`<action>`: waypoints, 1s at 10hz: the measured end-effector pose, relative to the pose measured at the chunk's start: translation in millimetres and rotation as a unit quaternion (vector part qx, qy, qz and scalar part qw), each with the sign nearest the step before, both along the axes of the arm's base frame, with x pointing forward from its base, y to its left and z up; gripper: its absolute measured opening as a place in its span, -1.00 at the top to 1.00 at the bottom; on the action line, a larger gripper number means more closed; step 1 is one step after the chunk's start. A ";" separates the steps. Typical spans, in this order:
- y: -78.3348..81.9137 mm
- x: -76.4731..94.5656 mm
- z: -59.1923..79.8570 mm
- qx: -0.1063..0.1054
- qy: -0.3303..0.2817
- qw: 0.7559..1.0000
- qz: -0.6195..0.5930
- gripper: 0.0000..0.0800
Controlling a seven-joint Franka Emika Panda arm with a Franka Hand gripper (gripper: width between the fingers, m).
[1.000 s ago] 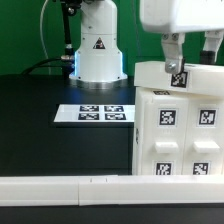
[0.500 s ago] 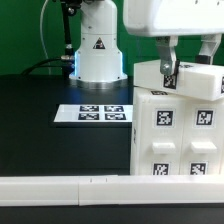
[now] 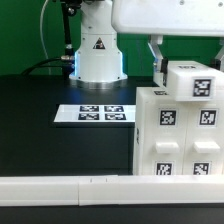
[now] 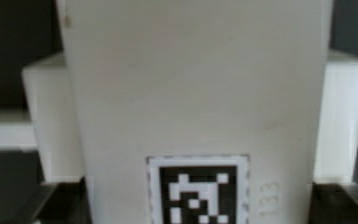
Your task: Assemble cabinet
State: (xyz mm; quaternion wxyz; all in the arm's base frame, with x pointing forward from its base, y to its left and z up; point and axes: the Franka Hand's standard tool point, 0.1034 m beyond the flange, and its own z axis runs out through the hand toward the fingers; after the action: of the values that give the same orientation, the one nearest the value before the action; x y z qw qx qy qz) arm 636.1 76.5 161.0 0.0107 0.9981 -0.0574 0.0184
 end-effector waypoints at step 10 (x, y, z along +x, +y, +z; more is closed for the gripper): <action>-3.9 0.2 -1.0 0.038 -0.022 0.814 -0.579 -0.39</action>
Offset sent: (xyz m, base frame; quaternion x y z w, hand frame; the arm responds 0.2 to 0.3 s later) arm 0.0000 0.0000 0.0000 0.0000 0.0000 0.1938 0.9810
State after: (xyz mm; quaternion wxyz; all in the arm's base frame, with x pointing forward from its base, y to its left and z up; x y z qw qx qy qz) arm 636.3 72.6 160.0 -0.0194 0.7792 -0.6258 0.0290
